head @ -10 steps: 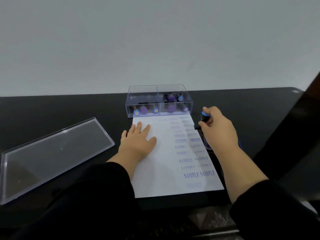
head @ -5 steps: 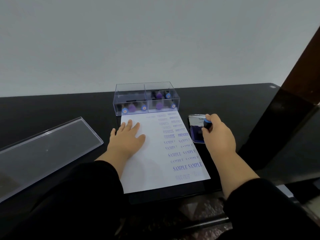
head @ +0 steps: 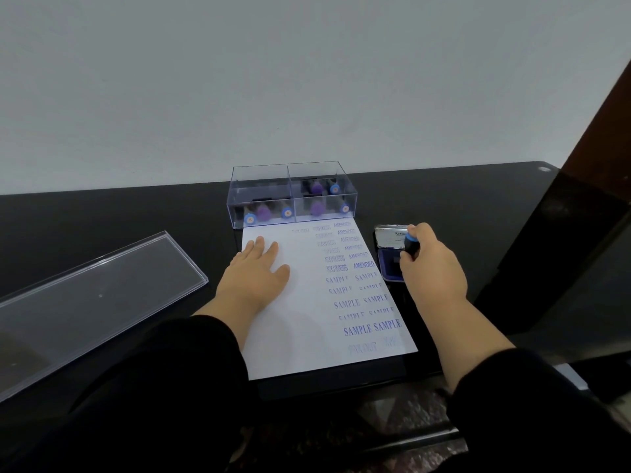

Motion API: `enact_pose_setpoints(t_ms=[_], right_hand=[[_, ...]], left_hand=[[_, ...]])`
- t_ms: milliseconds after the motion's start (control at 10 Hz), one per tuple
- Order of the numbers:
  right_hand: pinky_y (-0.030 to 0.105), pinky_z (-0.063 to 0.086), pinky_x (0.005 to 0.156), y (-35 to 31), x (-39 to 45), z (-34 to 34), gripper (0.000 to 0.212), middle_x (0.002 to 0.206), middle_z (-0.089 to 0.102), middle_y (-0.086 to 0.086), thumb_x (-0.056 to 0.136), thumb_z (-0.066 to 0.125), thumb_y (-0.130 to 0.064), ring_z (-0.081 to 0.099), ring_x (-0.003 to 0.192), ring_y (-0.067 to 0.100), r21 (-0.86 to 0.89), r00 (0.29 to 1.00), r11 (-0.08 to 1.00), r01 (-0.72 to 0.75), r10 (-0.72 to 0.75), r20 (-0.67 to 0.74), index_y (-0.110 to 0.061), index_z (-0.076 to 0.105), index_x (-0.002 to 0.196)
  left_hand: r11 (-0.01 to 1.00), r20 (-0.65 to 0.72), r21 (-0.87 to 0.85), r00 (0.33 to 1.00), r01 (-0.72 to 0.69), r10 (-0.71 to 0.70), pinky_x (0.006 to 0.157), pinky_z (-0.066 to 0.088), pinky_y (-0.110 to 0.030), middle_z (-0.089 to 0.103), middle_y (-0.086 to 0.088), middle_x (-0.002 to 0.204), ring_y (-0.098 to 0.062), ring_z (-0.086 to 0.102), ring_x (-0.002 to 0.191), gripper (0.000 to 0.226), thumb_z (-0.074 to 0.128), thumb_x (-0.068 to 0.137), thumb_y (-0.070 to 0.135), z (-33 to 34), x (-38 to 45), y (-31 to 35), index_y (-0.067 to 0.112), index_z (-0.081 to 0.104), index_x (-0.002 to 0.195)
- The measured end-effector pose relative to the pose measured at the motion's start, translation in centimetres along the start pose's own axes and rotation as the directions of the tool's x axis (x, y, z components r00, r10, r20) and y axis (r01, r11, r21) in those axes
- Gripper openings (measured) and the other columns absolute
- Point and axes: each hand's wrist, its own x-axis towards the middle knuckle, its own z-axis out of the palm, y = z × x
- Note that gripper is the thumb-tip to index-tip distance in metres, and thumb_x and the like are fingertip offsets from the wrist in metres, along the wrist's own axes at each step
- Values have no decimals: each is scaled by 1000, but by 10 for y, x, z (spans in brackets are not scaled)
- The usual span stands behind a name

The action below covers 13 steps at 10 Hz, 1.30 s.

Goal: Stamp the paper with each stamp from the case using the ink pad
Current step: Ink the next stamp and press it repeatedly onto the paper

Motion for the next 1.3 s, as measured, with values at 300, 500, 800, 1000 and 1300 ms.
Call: enact_pose_setpoints(t_ms=[300,500,800,1000,1300], right_hand=[[26,29,48,-1,2,-2,29,80,50,1,95,47,-14,48,67,22,-60,1000,998,13,-12,10,-20,43,122],[28,32,51,-4,4,-4,28,82,50,-2,94,47,-12,48,70,22,-8,999,999,31,-31,-20,-18,45,122],[27,37,52,-26,2,1,28,89,54,-1,96,48,-16,52,73,19,66,989,987,146,-147,4,-18,44,124],[39,50,64,-48,8,13,26,87,58,2,95,49,-17,56,76,22,114,975,971,210,-217,51,-19,43,120],[32,46,69,-87,41,46,34,96,56,-3,94,53,-18,53,82,19,198,938,927,318,-338,77,-21,43,126]], left_hand=[[1000,-1,-18,1000,13,-13,117,1,-31,-7,4,160,-13,-5,147,57,24,100,45,-4,-1,3,27,7,152],[999,-3,-34,1000,23,-23,117,1,-31,-6,5,160,-12,-4,147,57,26,100,44,-5,-2,4,28,8,152],[998,-8,-58,1000,22,-23,118,2,-31,-4,6,160,-12,-3,147,57,27,100,44,-5,-2,4,28,10,152],[996,-21,-84,999,39,-41,117,0,-29,-6,4,160,-12,-4,147,59,26,100,43,-2,2,3,23,7,152],[997,-53,-69,998,18,-22,117,-3,-29,-6,2,160,-13,-6,147,60,26,100,42,1,4,1,21,5,153]])
